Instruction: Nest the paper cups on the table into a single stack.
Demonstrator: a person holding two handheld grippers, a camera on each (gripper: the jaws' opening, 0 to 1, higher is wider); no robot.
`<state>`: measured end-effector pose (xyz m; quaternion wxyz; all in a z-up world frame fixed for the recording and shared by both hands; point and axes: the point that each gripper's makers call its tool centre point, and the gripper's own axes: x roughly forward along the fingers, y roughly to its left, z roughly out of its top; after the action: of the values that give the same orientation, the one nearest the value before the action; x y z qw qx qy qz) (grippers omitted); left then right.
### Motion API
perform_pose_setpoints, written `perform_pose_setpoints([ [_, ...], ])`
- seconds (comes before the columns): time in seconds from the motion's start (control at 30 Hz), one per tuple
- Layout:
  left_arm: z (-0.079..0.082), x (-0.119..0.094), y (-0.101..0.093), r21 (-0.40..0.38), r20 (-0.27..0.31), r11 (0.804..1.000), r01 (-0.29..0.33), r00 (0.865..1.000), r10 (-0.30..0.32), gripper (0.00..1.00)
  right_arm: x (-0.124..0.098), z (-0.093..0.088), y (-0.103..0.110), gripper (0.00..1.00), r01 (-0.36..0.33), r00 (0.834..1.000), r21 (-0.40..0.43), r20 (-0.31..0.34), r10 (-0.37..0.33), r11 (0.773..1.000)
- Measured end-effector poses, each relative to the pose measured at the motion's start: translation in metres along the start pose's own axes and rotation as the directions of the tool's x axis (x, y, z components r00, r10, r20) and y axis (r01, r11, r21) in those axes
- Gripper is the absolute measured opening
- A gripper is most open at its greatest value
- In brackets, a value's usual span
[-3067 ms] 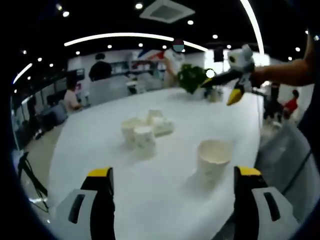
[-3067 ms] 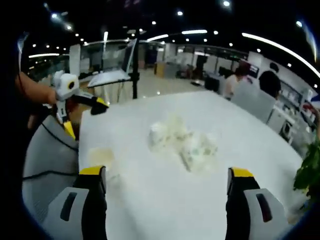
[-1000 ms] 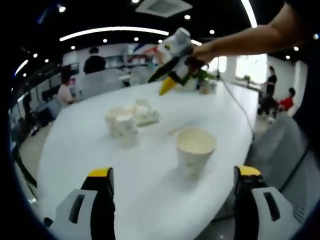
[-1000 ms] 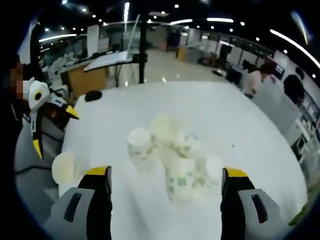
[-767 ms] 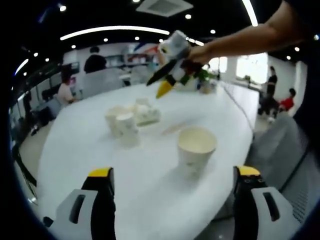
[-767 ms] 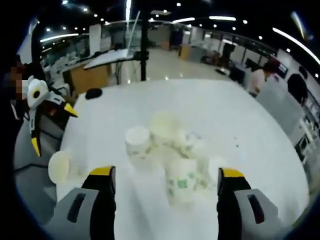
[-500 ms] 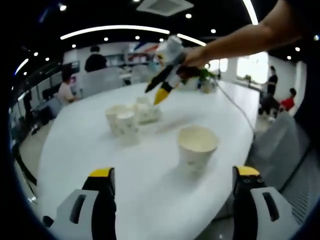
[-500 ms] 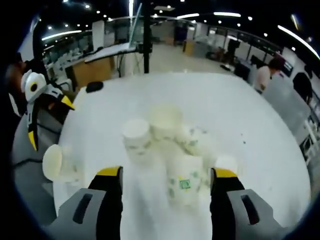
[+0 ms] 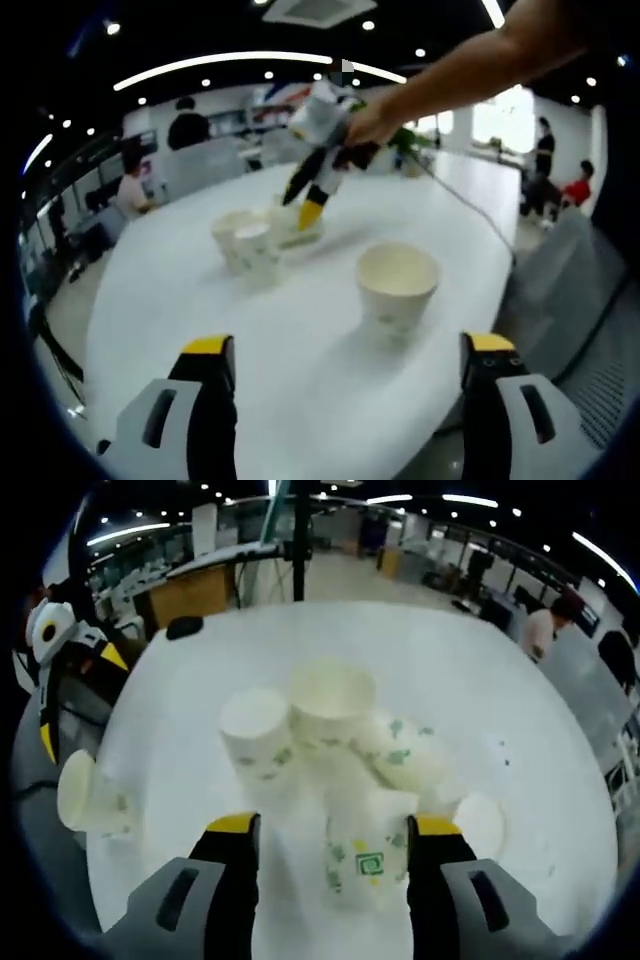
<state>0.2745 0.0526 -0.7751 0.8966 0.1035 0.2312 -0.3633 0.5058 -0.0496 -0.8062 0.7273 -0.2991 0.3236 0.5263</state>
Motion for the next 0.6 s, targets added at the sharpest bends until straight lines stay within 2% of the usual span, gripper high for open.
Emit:
perform_pose_setpoints([
  [0.13, 0.000, 0.000, 0.001, -0.005, 0.004, 1.000, -0.001, 1.000, 0.001, 0.92, 0.001, 0.002, -0.001, 0.53, -0.010, 1.000, 0.022, -0.009, 0.010, 1.000],
  [0.3, 0.000, -0.001, -0.001, -0.006, 0.004, 1.000, 0.004, 1.000, -0.004, 0.91, 0.006, 0.006, -0.007, 0.53, 0.006, 1.000, 0.027, -0.024, -0.005, 1.000],
  [0.37, -0.001, -0.001, -0.001, -0.001, 0.001, 1.000, 0.005, 1.000, -0.005, 0.91, 0.011, 0.009, -0.012, 0.53, 0.012, 1.000, 0.068, -0.019, -0.011, 0.998],
  [0.5, -0.002, -0.001, -0.001, -0.002, -0.002, 1.000, 0.003, 1.000, -0.003, 0.91, 0.019, 0.011, -0.015, 0.48, 0.017, 0.999, 0.094, -0.032, -0.014, 0.995],
  [0.6, -0.002, -0.002, 0.000, -0.006, -0.003, 1.000, 0.000, 1.000, 0.000, 0.91, 0.025, 0.012, -0.016, 0.48, 0.010, 1.000, 0.133, -0.030, -0.006, 0.991],
])
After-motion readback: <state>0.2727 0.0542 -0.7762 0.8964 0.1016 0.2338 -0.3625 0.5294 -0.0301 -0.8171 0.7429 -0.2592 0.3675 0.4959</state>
